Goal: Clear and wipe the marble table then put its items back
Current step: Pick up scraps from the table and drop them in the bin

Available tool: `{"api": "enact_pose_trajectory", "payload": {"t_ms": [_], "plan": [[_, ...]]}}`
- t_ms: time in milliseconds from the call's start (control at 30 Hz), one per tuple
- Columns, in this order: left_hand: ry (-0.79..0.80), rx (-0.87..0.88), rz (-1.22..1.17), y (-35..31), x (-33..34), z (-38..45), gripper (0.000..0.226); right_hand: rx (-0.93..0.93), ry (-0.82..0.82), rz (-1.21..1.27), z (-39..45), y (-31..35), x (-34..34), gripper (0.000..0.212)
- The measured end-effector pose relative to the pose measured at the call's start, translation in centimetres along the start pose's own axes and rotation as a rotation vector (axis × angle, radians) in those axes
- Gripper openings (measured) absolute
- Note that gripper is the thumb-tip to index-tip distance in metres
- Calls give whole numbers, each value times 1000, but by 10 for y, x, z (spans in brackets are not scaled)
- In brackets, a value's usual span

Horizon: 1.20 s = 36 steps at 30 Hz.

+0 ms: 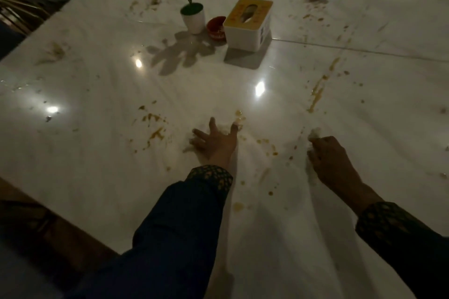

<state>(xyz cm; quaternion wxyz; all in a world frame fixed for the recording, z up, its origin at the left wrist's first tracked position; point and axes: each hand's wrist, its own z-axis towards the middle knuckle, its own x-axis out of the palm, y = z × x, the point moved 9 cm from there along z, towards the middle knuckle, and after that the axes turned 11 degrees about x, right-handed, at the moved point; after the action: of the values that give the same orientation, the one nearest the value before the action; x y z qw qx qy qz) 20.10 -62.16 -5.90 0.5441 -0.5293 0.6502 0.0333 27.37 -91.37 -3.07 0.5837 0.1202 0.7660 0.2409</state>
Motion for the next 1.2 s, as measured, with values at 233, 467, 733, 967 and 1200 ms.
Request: {"api": "enact_pose_trajectory", "payload": {"t_ms": [233, 467, 733, 967, 1200], "plan": [[-114, 684, -42, -27, 16, -6, 15, -8, 83, -209, -14, -5, 27, 27], [18, 1058, -41, -65, 15, -19, 21, 204, -76, 32, -52, -18, -1, 15], [394, 1333, -86, -138, 102, -125, 18, 415, -431, 312, -168, -55, -50, 29], [746, 1539, -21, -147, 189, -307, 11, 719, -611, 333, -335, -141, -66, 26], [1013, 1708, 128, -111, 263, -492, 12, 939, -754, 353, -517, -226, -74, 17]]}}
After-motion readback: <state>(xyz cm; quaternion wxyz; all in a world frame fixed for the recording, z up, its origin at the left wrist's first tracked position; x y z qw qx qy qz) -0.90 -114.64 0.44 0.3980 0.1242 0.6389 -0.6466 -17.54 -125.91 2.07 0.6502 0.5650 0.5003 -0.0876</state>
